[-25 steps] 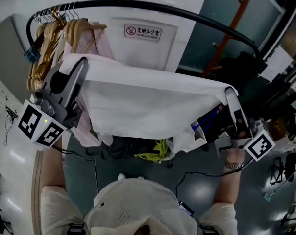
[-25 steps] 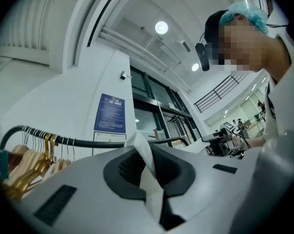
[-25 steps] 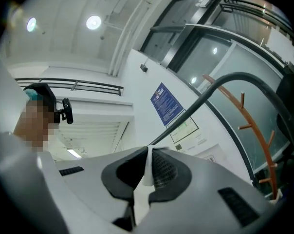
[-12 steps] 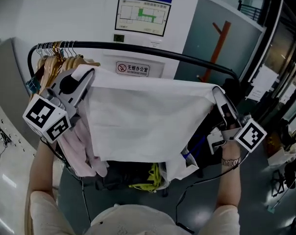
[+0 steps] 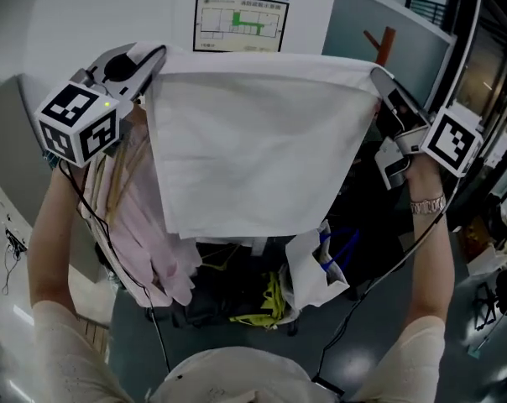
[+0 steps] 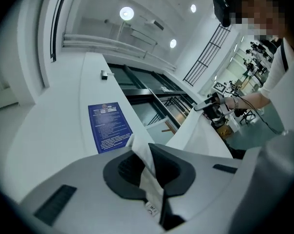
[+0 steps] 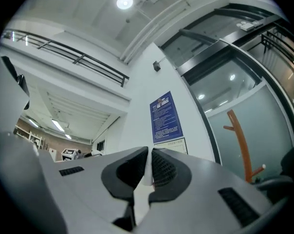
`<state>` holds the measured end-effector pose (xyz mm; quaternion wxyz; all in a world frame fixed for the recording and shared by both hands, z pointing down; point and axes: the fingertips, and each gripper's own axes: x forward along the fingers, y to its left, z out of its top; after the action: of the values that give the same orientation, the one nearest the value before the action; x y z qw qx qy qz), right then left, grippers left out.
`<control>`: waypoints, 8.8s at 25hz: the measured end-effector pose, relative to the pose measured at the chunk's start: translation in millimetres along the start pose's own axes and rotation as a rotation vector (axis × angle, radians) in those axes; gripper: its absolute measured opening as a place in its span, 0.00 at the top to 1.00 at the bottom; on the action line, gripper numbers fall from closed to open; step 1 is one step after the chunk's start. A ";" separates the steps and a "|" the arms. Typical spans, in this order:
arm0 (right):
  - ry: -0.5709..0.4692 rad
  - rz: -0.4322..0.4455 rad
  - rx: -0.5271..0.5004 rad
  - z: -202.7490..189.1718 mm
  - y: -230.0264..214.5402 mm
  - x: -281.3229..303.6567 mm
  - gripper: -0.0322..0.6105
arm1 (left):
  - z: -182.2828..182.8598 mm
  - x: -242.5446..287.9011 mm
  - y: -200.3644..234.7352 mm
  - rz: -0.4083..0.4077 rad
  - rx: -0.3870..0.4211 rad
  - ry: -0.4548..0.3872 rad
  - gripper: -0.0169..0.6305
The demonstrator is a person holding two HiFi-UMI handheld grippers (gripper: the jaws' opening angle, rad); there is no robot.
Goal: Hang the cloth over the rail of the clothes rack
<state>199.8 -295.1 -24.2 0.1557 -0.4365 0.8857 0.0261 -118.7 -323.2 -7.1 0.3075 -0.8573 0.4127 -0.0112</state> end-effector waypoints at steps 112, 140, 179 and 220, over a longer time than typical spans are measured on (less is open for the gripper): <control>0.500 0.391 -0.471 -127.9 43.6 353.7 0.91 | -83.2 19.3 14.2 -0.304 -0.037 0.298 0.85; -0.051 -0.054 -0.359 -28.9 39.4 105.6 0.91 | -78.5 -9.8 -3.4 0.257 -0.112 0.138 0.86; 0.072 -0.367 -0.139 -115.4 -70.8 -7.3 0.92 | -164.5 7.9 0.5 0.209 -0.552 0.260 0.83; 0.148 -0.161 -0.195 -335.8 90.7 -73.1 0.92 | -209.0 -81.7 -220.8 0.111 -0.504 0.063 0.95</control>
<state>85.7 -244.3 308.6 0.0486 -0.5198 0.8503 0.0673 -74.9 -269.3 300.0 0.0714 -0.8822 0.4581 0.0824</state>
